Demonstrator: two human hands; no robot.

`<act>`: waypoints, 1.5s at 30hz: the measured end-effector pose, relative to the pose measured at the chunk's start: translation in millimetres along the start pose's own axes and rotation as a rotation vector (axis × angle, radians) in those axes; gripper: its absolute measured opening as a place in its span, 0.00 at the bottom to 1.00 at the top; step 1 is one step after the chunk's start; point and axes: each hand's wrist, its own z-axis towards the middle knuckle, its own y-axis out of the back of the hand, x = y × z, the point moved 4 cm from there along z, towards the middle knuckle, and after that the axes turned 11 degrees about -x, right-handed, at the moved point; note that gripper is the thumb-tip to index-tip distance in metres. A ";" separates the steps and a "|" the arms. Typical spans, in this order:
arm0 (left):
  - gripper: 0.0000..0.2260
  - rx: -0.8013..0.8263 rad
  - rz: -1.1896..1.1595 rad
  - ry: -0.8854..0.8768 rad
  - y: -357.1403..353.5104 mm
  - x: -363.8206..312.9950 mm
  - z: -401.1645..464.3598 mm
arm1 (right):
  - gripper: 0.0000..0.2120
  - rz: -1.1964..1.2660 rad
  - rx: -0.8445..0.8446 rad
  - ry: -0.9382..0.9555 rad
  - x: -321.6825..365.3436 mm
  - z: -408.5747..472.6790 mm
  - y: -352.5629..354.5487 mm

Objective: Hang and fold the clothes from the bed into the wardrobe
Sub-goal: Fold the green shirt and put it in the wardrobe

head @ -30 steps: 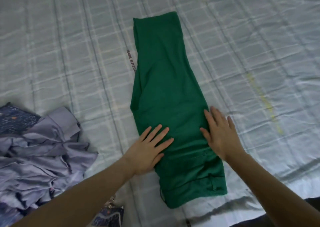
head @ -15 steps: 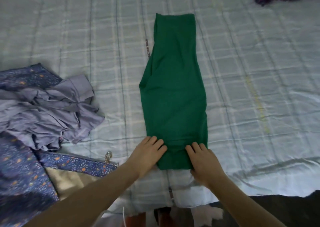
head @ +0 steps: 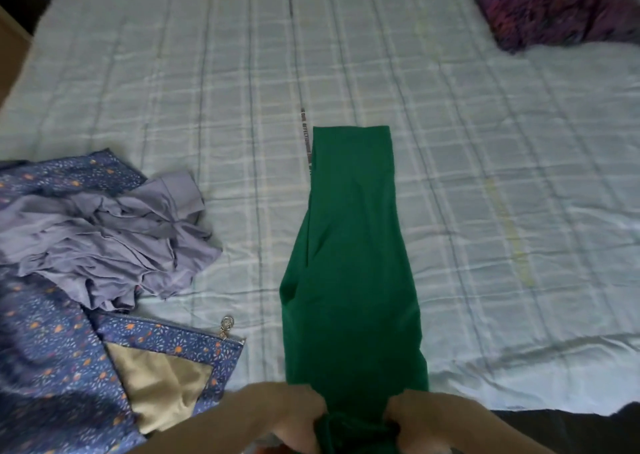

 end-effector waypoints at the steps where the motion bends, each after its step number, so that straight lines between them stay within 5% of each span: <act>1: 0.13 0.010 -0.008 -0.001 1.2 -1.7 -0.9 | 0.21 0.009 0.024 -0.004 1.1 -1.4 -0.1; 4: 0.16 0.000 -0.147 -0.007 20.3 3.6 -1.4 | 0.20 0.017 -0.023 0.018 1.1 -7.1 33.4; 10: 0.19 -0.179 -0.839 -0.010 115.5 30.2 -15.7 | 0.08 0.241 -0.293 0.004 -20.6 -20.8 160.4; 20: 0.13 -0.746 -1.125 -0.069 284.1 88.6 14.6 | 0.02 0.434 -0.879 -0.084 -47.2 23.6 347.6; 31: 0.12 -1.085 -0.735 0.055 367.2 154.8 76.1 | 0.07 0.496 -1.164 -0.083 -68.8 120.5 421.7; 35: 0.22 -1.445 -0.121 -0.001 384.5 147.3 73.2 | 0.17 0.233 -1.426 -0.150 -66.8 142.3 435.2; 38: 0.23 -1.333 0.216 -0.084 369.3 138.6 97.4 | 0.20 0.179 -1.499 -0.165 -57.3 163.8 418.4; 41: 0.25 -1.176 0.282 0.026 356.6 166.1 135.1 | 0.25 0.078 -1.270 -0.198 -61.2 202.2 388.5; 45: 0.26 -1.139 0.298 0.010 358.3 178.1 150.5 | 0.26 0.054 -1.275 -0.217 -72.7 216.9 386.2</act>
